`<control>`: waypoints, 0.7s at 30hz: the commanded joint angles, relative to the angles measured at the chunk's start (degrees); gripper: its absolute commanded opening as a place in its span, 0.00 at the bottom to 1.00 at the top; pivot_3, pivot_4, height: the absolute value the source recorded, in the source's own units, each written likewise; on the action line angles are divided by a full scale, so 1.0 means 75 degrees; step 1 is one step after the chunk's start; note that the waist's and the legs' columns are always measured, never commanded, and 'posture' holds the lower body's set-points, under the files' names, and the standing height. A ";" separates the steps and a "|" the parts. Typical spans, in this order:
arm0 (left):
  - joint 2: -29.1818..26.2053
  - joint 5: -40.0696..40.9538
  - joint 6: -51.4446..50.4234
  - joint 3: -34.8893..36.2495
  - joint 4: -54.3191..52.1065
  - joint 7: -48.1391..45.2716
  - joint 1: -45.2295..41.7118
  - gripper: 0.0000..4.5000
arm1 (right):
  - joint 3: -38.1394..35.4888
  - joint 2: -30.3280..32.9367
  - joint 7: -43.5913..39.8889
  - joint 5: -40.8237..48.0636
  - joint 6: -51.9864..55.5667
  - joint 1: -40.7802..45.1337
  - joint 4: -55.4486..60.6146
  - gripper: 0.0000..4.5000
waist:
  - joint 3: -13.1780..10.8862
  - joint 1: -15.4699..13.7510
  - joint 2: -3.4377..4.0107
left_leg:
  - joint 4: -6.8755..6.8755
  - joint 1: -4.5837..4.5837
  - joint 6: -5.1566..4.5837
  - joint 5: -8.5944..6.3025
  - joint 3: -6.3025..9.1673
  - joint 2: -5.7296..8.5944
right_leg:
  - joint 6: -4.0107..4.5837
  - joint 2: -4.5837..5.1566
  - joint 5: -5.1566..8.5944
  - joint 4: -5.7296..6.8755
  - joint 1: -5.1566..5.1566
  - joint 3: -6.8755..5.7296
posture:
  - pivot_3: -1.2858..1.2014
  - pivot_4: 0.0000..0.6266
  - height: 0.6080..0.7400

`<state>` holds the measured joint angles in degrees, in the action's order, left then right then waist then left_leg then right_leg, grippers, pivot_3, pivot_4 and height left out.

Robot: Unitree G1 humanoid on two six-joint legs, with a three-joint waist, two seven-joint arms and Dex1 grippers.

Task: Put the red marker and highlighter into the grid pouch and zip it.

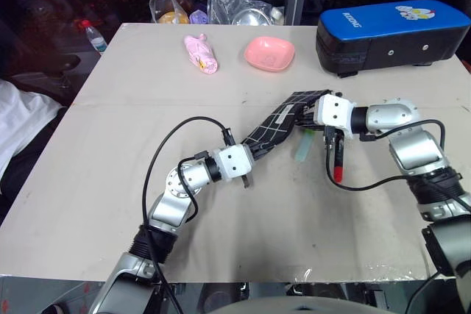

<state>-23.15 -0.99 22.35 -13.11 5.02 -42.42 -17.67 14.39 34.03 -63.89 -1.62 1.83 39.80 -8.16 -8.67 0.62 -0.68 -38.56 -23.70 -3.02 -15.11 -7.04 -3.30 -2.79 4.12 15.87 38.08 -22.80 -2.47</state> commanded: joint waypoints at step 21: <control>0.0126 -0.0113 0.0168 0.0017 0.0009 0.0347 -0.0164 0.00 | 0.0317 0.0042 -0.1141 0.0987 0.0617 -0.0376 0.1787 0.01 | 0.0000 -0.0007 0.0000 | -0.0012 -0.0001 -0.0001 0.0000 0.0007 0.0000 | 0.0000 -0.0001 0.0000 0.0007 0.0002 -0.0002 | 0.52 0.24 1.00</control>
<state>-22.95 -2.06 22.36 -13.04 5.80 -40.68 -17.71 15.88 35.18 -72.11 4.41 6.30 36.86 1.79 -8.67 0.57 -0.69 -38.65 -23.70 -3.02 -15.12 -6.99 -3.30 -2.79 4.12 15.87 38.14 -22.79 -2.48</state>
